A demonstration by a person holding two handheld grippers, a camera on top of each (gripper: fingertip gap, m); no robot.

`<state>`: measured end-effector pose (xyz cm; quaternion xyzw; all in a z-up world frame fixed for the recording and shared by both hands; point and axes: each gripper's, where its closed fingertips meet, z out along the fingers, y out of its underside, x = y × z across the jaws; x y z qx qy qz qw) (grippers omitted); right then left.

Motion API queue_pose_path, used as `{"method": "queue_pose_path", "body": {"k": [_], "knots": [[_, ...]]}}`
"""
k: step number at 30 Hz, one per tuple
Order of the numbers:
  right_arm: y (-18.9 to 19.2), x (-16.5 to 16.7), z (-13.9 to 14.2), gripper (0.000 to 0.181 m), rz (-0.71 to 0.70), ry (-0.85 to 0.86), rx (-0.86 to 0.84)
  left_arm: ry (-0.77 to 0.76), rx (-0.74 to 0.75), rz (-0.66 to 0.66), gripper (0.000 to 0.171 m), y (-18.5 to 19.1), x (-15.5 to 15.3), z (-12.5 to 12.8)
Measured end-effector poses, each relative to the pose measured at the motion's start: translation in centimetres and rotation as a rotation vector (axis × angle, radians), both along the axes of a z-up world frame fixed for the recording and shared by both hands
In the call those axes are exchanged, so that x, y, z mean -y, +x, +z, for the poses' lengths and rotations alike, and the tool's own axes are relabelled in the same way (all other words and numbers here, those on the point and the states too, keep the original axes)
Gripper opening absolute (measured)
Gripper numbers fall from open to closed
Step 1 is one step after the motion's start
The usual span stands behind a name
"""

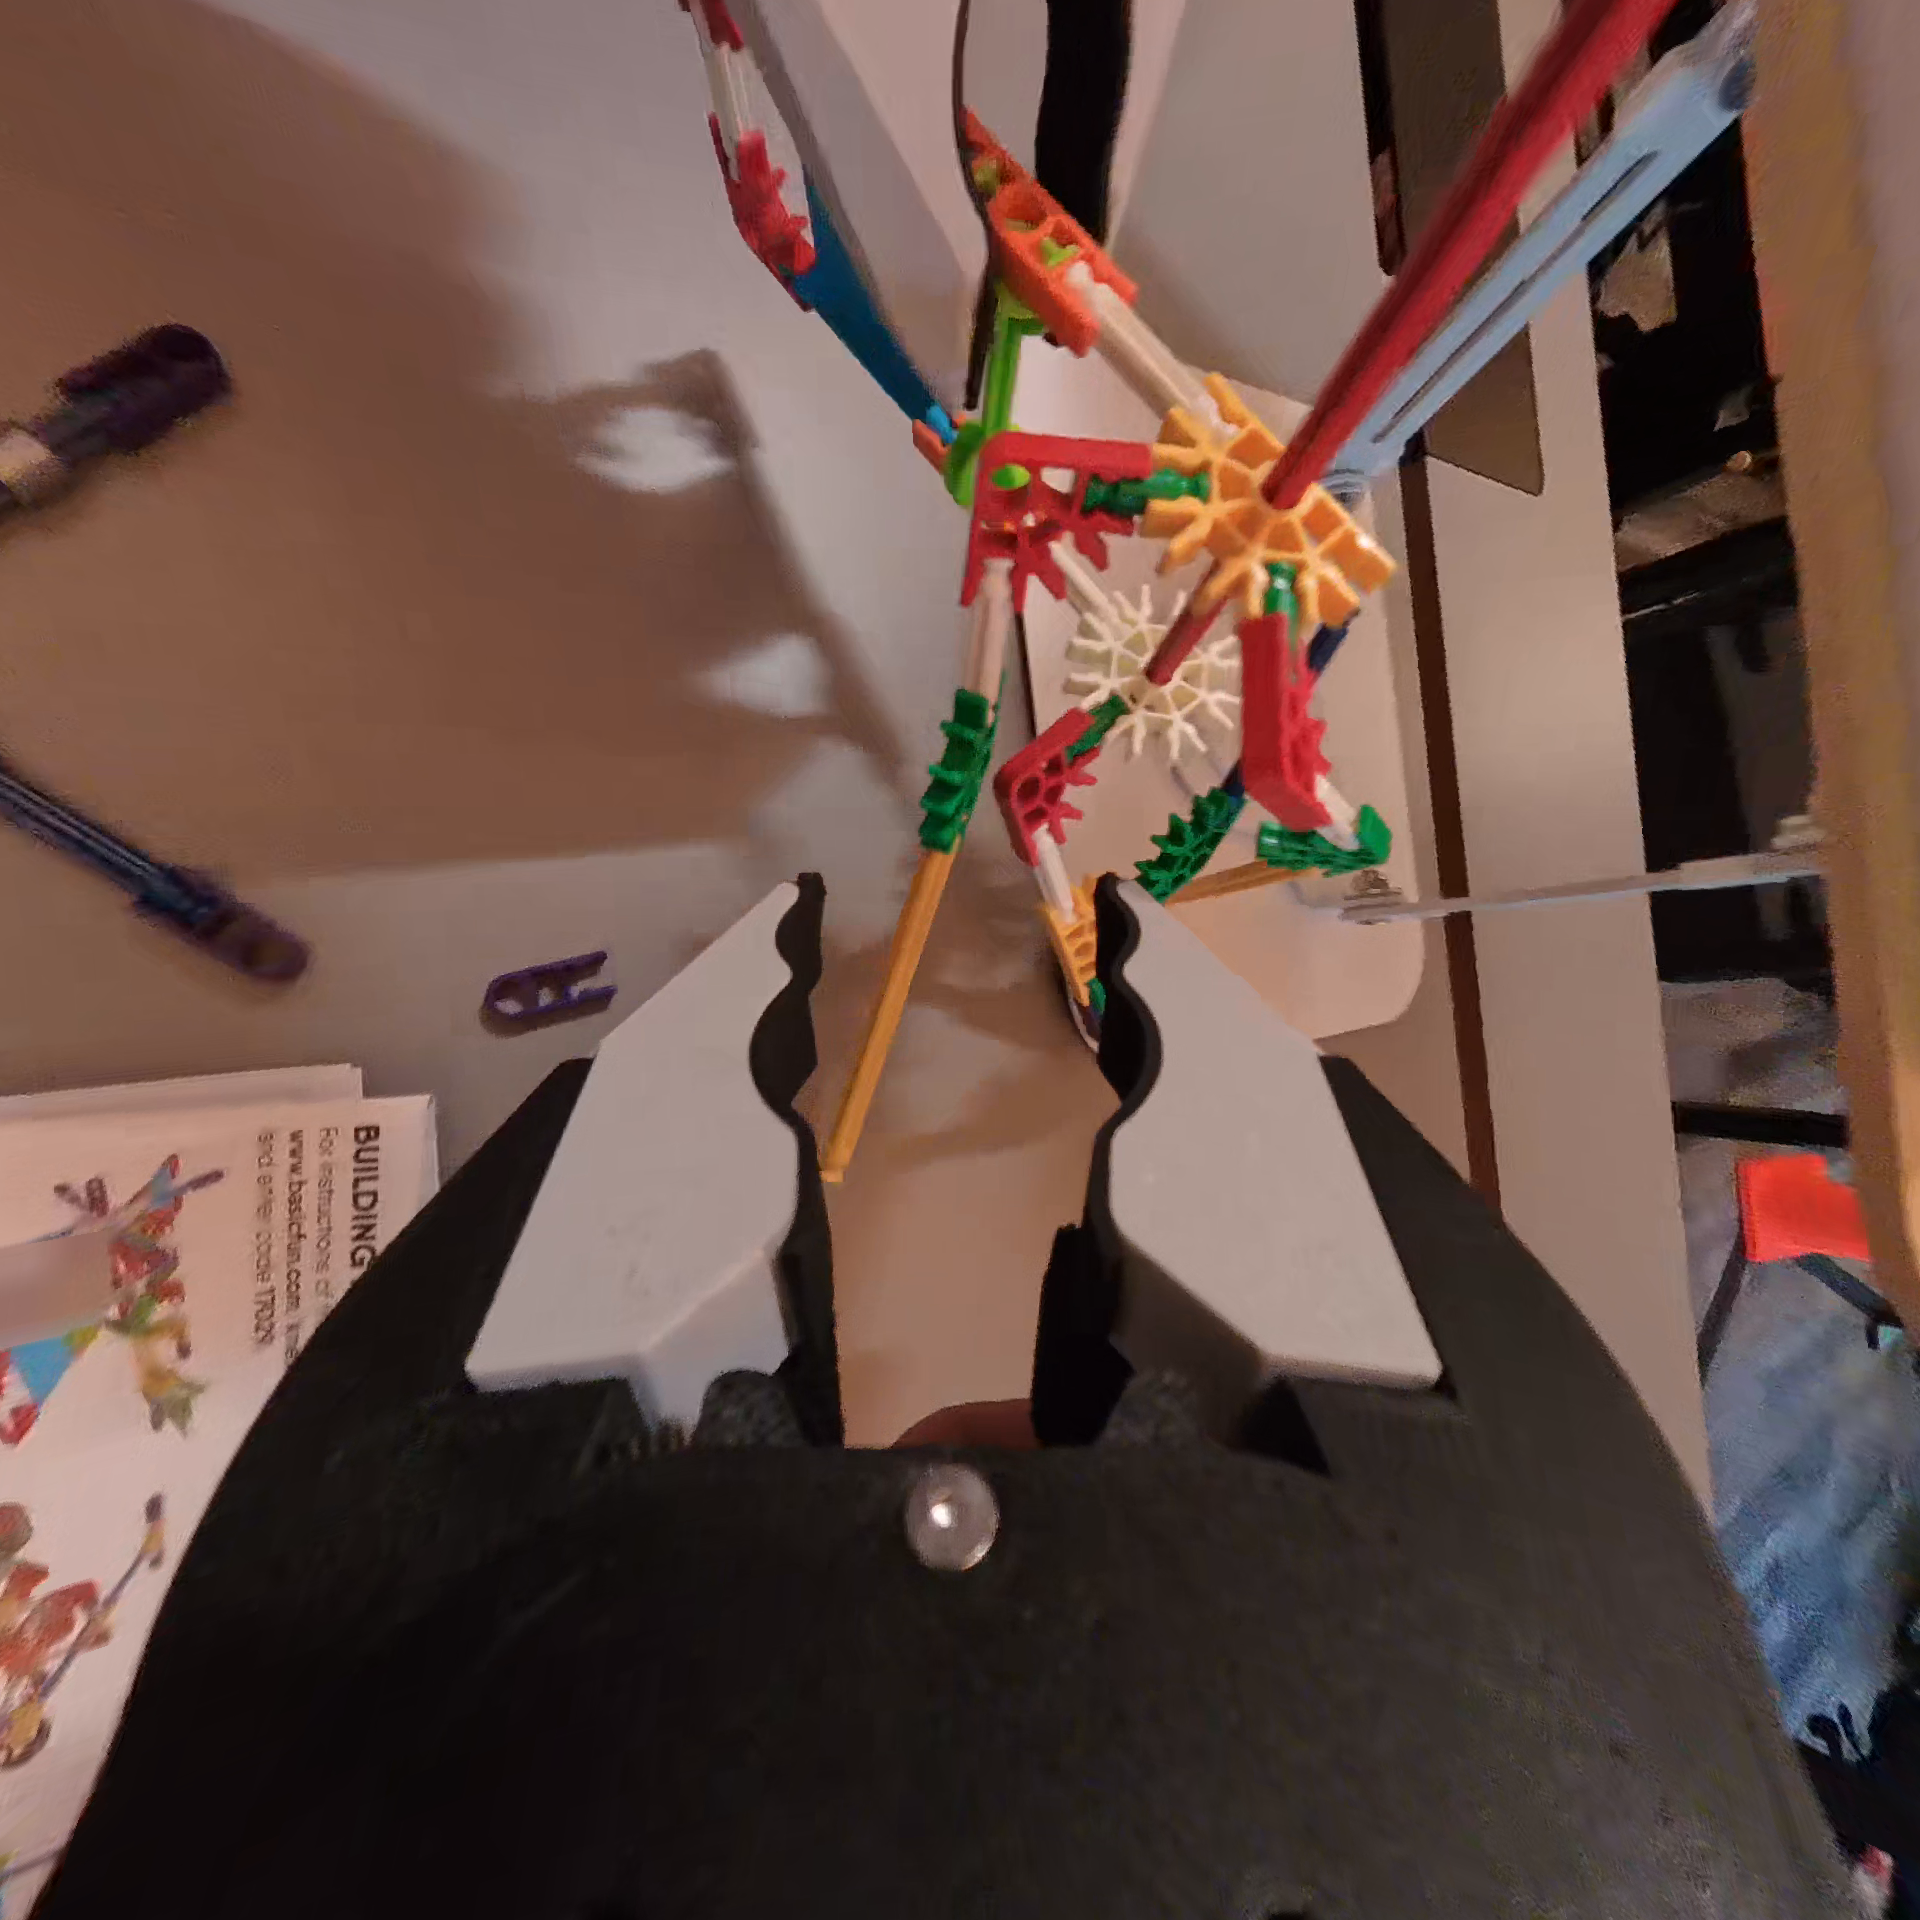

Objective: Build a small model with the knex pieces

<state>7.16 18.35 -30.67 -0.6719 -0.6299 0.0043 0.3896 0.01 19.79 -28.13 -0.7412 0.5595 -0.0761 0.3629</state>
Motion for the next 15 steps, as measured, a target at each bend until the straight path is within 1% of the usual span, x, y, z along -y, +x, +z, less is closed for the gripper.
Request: {"method": "queue_pose_path", "body": {"k": [3,6,8,10,14,15], "knots": [[-0.3,-0.7,0.3,0.05,-0.021,0.078,0.004,-0.009,0.072,0.031,0.017,0.8,0.2,0.8],[-0.3,-1.3,1.2,0.048,-0.067,0.102,-0.034,-0.037,0.158,0.055,0.017,1.6,0.4,1.9],[-0.1,-1.6,2.0,0.043,-0.072,0.122,-0.061,-0.073,0.212,0.066,0.017,2.3,0.8,2.4],[0.1,-1.6,2.7,0.038,-0.068,0.135,-0.073,-0.075,0.256,0.078,0.017,2.8,1.1,3.0],[0.5,-1.5,3.9,0.016,-0.059,0.162,-0.075,-0.105,0.329,0.116,0.017,3.0,1.2,3.7],[0.5,-1.3,4.1,0.015,-0.049,0.159,-0.071,-0.124,0.35,0.124,0.017,3.0,1.4,3.8]]}}
